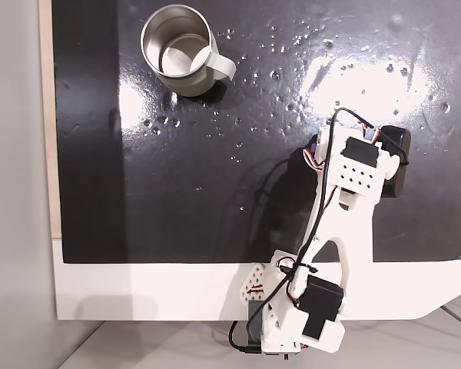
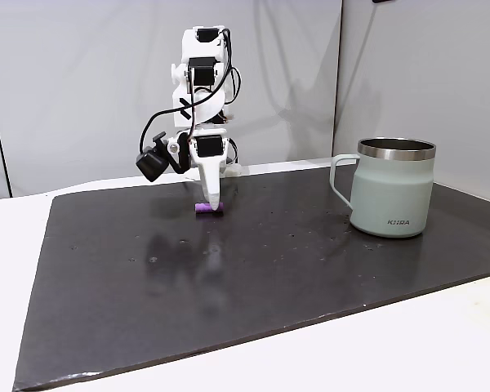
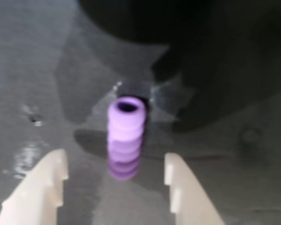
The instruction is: Grasp a pengrip and put it in the cup.
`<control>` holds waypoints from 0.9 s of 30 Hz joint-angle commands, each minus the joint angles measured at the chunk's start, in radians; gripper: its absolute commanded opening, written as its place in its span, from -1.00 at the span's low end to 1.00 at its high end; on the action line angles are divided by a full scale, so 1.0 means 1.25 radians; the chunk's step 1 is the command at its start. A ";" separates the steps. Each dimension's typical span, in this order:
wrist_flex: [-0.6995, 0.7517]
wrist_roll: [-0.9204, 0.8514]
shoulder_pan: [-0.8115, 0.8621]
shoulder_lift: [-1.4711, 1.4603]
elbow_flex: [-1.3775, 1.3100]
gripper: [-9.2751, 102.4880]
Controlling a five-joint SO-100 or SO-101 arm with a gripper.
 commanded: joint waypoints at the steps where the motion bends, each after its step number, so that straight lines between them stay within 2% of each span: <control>1: 0.013 -0.018 0.013 -0.017 -0.018 -0.37; 6: 0.033 -0.020 0.023 -0.072 -0.058 -0.42; 10: 0.034 -0.020 0.038 -0.090 -0.075 -0.77; 13: 0.034 -0.027 0.047 -0.093 -0.080 -0.83; 20: 0.044 -0.013 0.056 -0.070 -0.101 -0.83; 27: 0.114 0.074 -0.031 0.139 -0.099 -0.83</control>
